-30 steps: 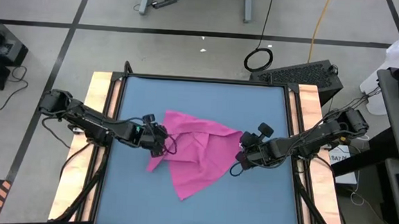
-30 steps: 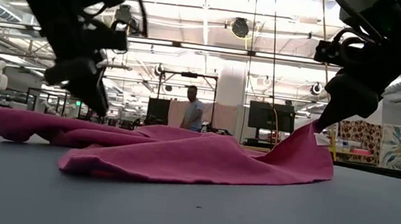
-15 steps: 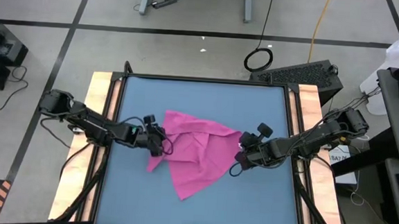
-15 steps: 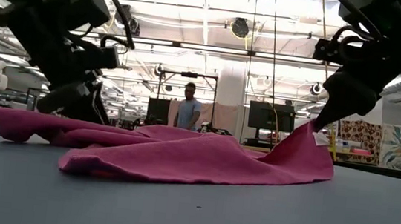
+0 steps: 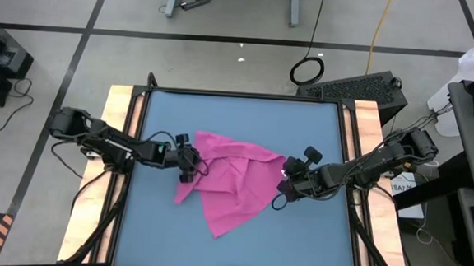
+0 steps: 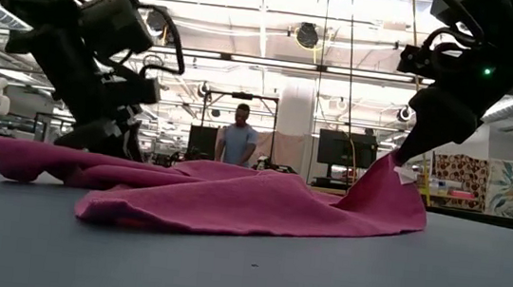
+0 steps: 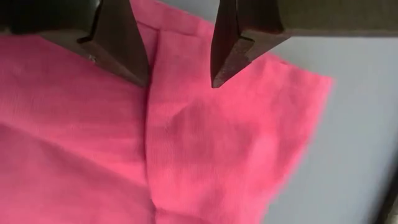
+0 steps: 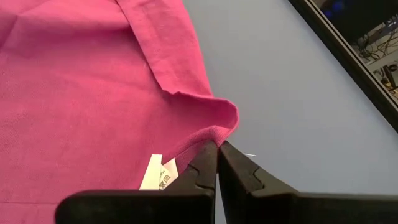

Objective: Roll towel
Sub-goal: Fold the light red towel

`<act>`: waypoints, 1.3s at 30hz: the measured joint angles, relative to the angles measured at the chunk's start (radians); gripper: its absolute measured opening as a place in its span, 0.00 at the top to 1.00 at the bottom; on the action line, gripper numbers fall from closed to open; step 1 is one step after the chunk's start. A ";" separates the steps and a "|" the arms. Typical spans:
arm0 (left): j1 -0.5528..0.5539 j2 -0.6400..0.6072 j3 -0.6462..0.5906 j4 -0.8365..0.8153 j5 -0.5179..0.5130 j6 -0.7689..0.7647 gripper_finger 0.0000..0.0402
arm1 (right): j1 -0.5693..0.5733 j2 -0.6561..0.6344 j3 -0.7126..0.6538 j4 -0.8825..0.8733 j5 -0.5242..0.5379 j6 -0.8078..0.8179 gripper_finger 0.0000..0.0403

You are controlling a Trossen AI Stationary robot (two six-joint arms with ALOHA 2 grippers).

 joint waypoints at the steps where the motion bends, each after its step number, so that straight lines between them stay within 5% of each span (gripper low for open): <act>1: 0.009 0.009 0.000 0.011 0.012 0.008 0.57 | 0.000 0.000 0.000 0.000 0.000 0.000 1.00; 5: 0.032 0.055 0.003 0.079 0.033 0.053 0.65 | 0.000 -0.001 0.000 0.007 0.000 -0.003 1.00; 11: 0.060 0.060 0.000 0.117 0.023 0.044 0.96 | 0.000 0.000 0.000 -0.002 -0.007 -0.008 1.00; 17: 0.065 0.006 0.010 0.052 -0.002 -0.059 0.98 | 0.000 -0.001 0.000 -0.049 -0.008 -0.011 1.00; 26: -0.054 -0.202 0.140 -0.351 -0.019 -0.344 0.99 | 0.017 -0.001 -0.001 0.098 -0.062 -0.178 1.00; 30: -0.127 -0.287 0.242 -0.421 -0.102 -0.291 0.99 | 0.038 -0.009 0.001 0.196 -0.058 -0.299 1.00; 39: -0.171 -0.379 0.464 -0.549 -0.395 -0.073 0.99 | 0.060 -0.198 0.066 -0.023 0.063 -0.262 1.00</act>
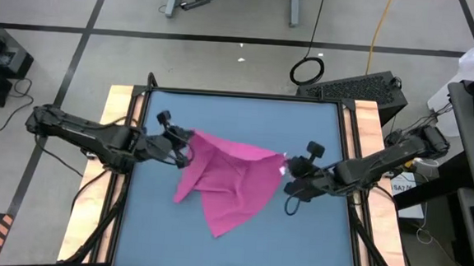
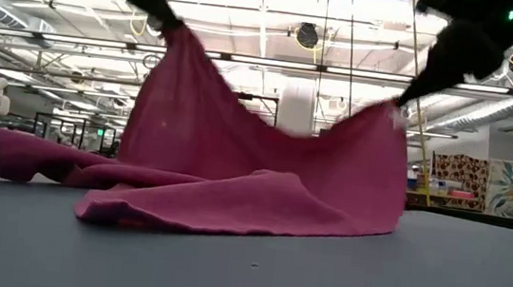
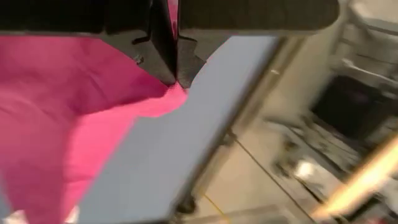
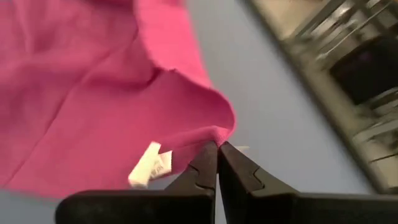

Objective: Roll towel
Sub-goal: Fold the light red towel

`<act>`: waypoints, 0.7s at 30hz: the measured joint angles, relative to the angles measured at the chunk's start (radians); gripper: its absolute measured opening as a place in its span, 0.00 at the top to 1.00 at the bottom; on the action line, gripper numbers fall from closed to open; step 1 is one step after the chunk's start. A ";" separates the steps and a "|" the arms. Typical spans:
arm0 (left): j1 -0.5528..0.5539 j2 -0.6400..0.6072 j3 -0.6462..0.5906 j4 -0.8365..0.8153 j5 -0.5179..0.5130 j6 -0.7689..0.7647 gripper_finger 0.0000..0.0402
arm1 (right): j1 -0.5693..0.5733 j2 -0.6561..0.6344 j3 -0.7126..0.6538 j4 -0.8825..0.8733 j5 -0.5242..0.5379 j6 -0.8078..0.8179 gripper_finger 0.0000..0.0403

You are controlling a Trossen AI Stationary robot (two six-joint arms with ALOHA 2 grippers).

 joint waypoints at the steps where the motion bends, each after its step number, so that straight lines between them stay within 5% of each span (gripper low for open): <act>1: 0.005 -0.003 0.017 0.013 -0.020 0.039 0.99 | 0.000 -0.030 0.003 0.005 0.030 -0.021 1.00; 8: 0.022 -0.007 0.097 0.117 -0.077 0.203 1.00 | -0.039 -0.232 0.003 0.055 0.229 -0.189 1.00; 15: -0.150 -0.001 0.225 0.154 -0.023 0.210 1.00 | -0.007 -0.375 0.009 0.244 0.094 -0.369 1.00; 21: -0.262 0.013 0.327 0.156 -0.021 0.237 1.00 | 0.047 -0.363 0.153 0.216 0.042 -0.407 1.00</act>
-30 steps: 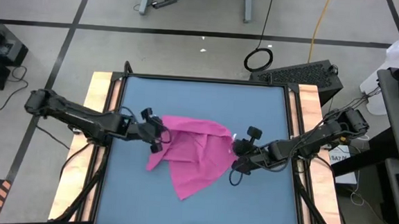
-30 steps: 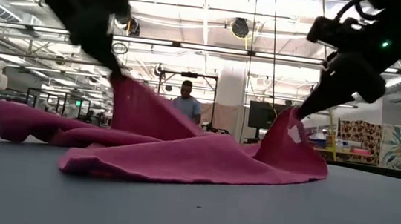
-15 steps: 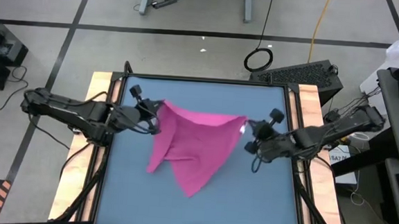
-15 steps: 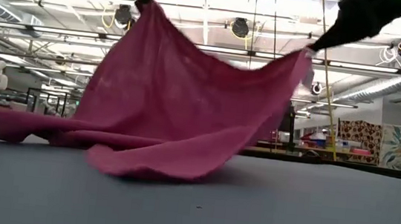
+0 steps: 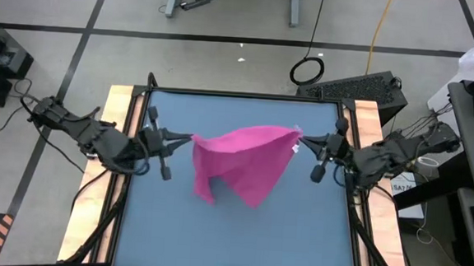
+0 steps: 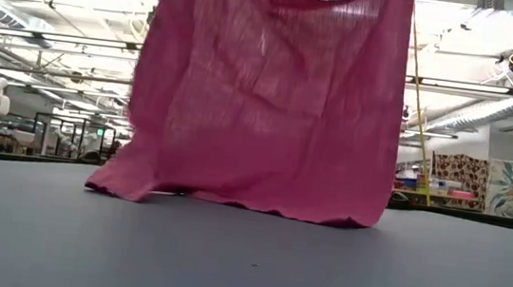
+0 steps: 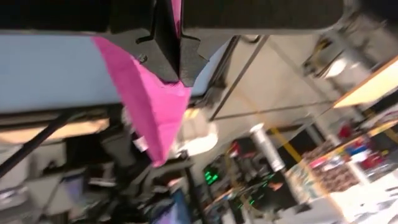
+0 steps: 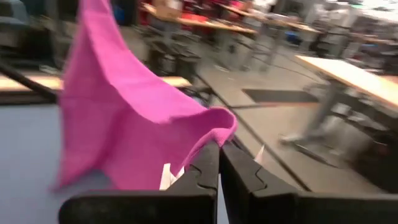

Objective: Roll towel
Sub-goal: Fold the light red towel

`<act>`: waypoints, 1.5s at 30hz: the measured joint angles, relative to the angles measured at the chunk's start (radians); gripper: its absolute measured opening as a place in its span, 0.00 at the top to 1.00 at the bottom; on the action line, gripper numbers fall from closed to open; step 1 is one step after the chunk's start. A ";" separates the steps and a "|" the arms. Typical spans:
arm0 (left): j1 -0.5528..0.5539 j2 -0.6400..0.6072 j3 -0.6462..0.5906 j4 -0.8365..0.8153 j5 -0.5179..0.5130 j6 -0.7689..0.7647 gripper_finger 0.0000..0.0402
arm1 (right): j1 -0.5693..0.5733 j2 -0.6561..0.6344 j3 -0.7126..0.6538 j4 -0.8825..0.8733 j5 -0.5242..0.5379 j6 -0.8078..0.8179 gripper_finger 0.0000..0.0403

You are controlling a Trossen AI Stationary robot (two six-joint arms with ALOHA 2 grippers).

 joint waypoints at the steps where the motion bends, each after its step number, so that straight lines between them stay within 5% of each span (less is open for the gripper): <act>1: -0.018 0.003 0.014 -0.001 0.007 0.003 1.00 | 0.010 0.010 0.034 -0.010 -0.027 0.000 1.00; 7: -0.107 0.031 0.110 -0.001 0.175 0.052 1.00 | 0.102 0.085 0.258 -0.157 -0.113 0.017 1.00; 12: -0.157 0.038 0.189 -0.001 0.177 0.100 1.00 | 0.172 0.159 0.452 -0.313 -0.105 0.019 1.00; 14: -0.159 0.036 0.216 -0.020 0.107 0.103 1.00 | 0.177 0.183 0.516 -0.386 -0.100 0.019 1.00; 18: -0.142 0.012 0.256 -0.216 -0.205 0.078 1.00 | 0.157 0.195 0.568 -0.572 0.034 0.044 1.00; 21: -0.075 0.004 0.257 -0.405 -0.260 -0.042 1.00 | 0.105 0.193 0.567 -0.755 0.094 0.134 1.00; 28: 0.120 0.036 0.201 -0.810 -0.236 -0.386 1.00 | -0.071 0.193 0.407 -0.861 0.136 0.276 1.00; 34: 0.239 0.037 0.027 -0.749 -0.095 -0.389 1.00 | -0.202 0.193 0.185 -0.720 0.133 0.234 1.00; 45: 0.348 0.037 -0.202 -0.551 0.001 -0.349 1.00 | -0.336 0.192 -0.075 -0.480 0.062 0.150 1.00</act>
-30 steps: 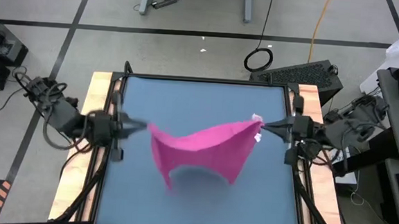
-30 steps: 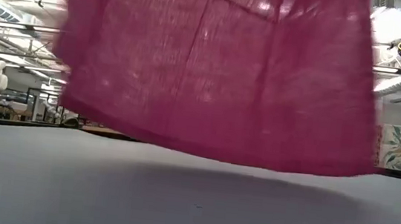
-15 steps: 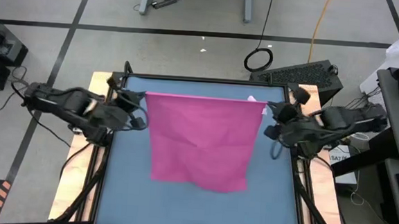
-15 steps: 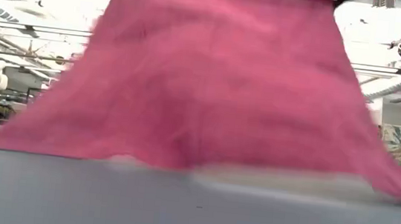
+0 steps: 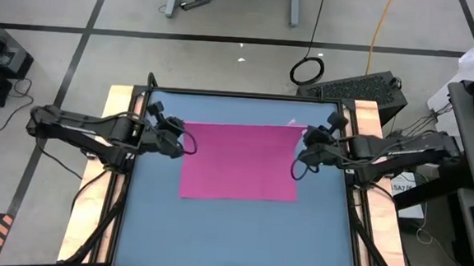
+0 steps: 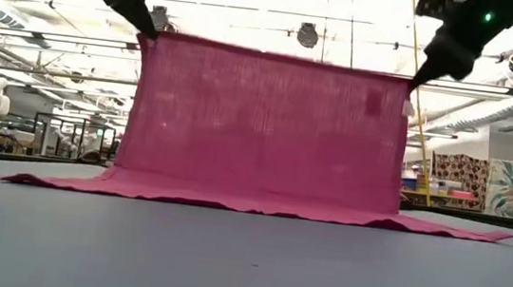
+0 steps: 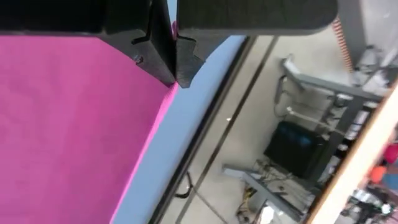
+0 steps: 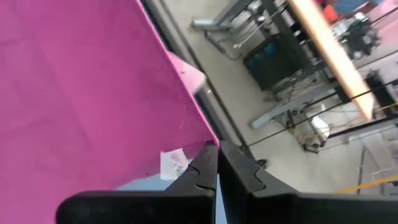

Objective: Roll towel
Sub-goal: Fold the light red towel

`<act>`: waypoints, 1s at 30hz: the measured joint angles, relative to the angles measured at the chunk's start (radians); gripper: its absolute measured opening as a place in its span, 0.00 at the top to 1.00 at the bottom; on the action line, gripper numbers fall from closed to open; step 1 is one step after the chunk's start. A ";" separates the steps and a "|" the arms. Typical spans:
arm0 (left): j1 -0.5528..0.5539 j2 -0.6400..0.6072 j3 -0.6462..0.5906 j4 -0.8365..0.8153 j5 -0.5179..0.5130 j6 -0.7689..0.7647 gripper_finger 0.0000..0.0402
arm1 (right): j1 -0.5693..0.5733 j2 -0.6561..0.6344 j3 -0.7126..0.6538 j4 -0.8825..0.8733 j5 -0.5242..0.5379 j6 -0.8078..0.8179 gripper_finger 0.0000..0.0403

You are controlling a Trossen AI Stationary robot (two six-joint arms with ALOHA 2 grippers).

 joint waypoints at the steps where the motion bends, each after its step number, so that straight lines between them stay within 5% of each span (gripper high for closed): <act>1: 0.001 0.000 -0.009 0.007 0.023 0.003 1.00 | -0.005 0.000 -0.011 0.009 -0.018 -0.002 1.00; 6: -0.005 -0.001 -0.022 0.003 0.082 -0.035 1.00 | -0.008 0.000 -0.021 0.018 -0.135 0.017 1.00; 14: -0.079 -0.002 -0.024 -0.005 0.295 -0.125 1.00 | -0.005 0.000 -0.021 -0.003 -0.480 0.127 1.00; 30: -0.218 0.000 -0.143 -0.015 0.336 -0.292 1.00 | 0.058 0.000 -0.133 -0.013 -0.717 0.263 1.00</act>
